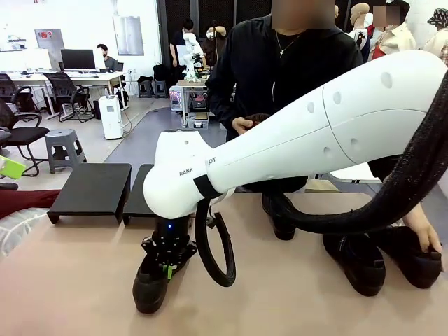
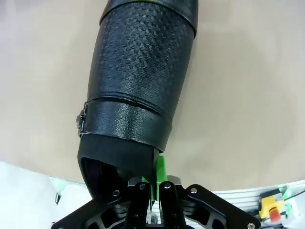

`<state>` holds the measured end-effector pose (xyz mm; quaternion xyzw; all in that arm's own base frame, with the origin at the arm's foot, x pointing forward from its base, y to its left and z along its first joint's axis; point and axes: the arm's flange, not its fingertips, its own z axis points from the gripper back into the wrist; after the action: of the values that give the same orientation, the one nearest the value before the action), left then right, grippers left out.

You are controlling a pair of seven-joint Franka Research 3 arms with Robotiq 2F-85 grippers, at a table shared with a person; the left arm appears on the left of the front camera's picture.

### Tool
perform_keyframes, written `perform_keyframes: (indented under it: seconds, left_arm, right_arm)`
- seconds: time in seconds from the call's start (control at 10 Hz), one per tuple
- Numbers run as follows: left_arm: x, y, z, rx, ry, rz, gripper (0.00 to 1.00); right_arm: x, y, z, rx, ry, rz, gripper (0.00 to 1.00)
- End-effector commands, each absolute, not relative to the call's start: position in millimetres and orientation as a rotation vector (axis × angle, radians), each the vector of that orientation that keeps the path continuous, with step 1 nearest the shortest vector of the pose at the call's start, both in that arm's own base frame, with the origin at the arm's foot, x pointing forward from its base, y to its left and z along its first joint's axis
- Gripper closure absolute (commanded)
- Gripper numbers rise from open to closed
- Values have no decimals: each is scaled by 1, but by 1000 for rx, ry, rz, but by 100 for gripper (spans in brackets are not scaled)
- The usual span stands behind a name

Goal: Organize the shoes by placing them on the stand.
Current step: Pick up one Shoe and place it in the middle of the table.

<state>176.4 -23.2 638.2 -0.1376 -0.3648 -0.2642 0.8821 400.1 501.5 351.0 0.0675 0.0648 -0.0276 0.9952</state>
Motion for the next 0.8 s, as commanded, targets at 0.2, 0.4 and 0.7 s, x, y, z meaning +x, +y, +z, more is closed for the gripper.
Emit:
perform_keyframes:
  seconds: [0.2,0.4,0.7]
  left_arm:
    - [178,-23,637,-296,-767,-553,0]
    - [178,-23,637,-296,-767,-553,0]
    - [178,-23,637,-296,-767,-553,0]
  right_arm:
    - [395,499,348,148,129,-23,0]
    - [396,498,347,124,140,-46,0]
    - [392,495,354,118,129,-53,0]
